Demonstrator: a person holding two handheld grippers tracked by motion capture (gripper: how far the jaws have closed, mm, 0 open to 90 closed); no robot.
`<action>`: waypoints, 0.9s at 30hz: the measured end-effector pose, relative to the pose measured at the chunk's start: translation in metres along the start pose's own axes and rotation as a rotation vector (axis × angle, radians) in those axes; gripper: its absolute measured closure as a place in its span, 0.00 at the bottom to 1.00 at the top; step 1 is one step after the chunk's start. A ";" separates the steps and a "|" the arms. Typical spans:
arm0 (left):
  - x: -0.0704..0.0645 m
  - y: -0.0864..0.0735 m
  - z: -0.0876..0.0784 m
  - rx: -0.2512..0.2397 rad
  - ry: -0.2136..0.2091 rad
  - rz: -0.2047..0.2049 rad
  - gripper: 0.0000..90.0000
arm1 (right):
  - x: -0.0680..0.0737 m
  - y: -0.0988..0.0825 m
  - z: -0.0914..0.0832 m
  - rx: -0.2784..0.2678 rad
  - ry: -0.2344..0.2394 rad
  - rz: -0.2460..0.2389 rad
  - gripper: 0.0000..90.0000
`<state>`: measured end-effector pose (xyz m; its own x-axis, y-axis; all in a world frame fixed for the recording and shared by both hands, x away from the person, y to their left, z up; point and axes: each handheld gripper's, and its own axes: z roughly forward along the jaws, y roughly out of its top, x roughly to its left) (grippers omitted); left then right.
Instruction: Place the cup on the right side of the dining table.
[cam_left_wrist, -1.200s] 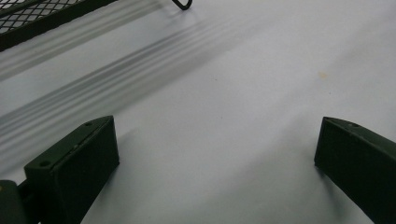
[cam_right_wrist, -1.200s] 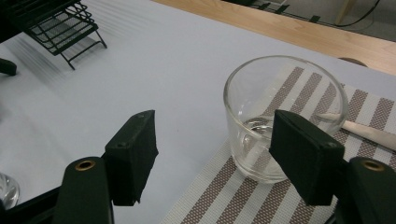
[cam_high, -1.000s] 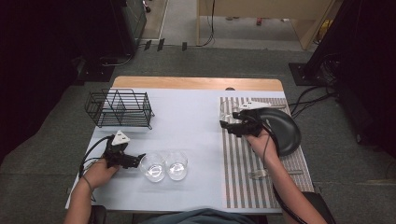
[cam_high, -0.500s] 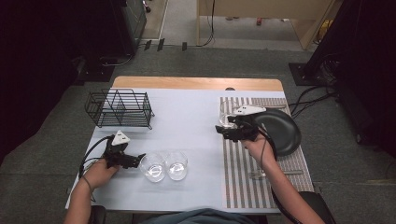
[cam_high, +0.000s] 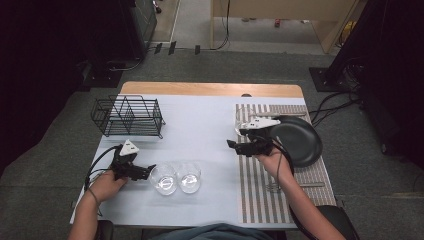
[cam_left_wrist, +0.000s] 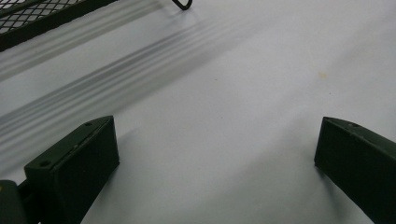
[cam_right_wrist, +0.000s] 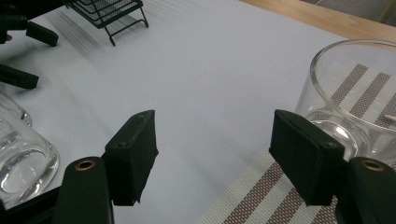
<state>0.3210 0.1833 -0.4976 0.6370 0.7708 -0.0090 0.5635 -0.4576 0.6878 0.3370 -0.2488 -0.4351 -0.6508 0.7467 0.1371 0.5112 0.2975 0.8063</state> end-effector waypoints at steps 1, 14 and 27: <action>0.000 0.000 0.000 0.000 0.000 -0.001 0.00 | 0.000 0.000 0.000 0.000 0.000 -0.001 0.35; 0.000 0.000 0.000 0.000 0.000 0.000 0.00 | 0.007 -0.006 0.011 0.008 0.021 -0.013 0.35; 0.000 0.000 0.000 0.000 0.000 0.000 0.00 | 0.018 -0.011 0.024 0.025 0.036 -0.044 0.35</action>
<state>0.3209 0.1832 -0.4976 0.6368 0.7710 -0.0087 0.5634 -0.4577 0.6878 0.3326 -0.2245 -0.4555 -0.6926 0.7109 0.1223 0.4948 0.3448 0.7977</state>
